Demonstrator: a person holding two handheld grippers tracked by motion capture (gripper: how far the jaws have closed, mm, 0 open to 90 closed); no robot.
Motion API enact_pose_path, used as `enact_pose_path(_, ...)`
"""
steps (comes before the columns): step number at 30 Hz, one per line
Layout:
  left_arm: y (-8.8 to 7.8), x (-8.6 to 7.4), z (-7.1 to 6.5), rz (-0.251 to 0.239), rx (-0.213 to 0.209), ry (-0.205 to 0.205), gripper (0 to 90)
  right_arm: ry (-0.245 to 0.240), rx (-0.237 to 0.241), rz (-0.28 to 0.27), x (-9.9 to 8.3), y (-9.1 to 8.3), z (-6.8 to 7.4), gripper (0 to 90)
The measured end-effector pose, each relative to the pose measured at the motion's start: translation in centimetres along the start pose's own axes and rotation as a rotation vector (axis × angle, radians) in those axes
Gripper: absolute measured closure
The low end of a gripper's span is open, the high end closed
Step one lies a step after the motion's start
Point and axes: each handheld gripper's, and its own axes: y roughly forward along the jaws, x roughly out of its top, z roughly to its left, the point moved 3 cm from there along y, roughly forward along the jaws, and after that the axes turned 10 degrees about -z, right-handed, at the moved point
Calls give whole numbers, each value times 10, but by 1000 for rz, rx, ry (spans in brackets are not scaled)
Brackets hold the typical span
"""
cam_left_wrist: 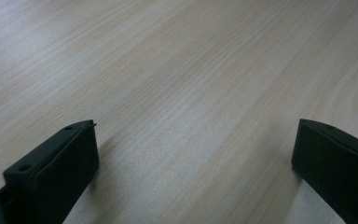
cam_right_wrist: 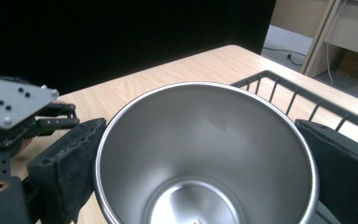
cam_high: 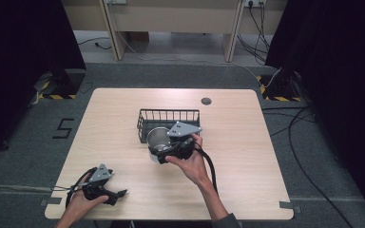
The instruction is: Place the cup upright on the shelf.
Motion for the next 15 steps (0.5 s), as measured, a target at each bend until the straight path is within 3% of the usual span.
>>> enact_pose_path(15, 0, 0, 0, 3, -1, 0, 0, -5, -18, 0, 41, 12, -22, 63)
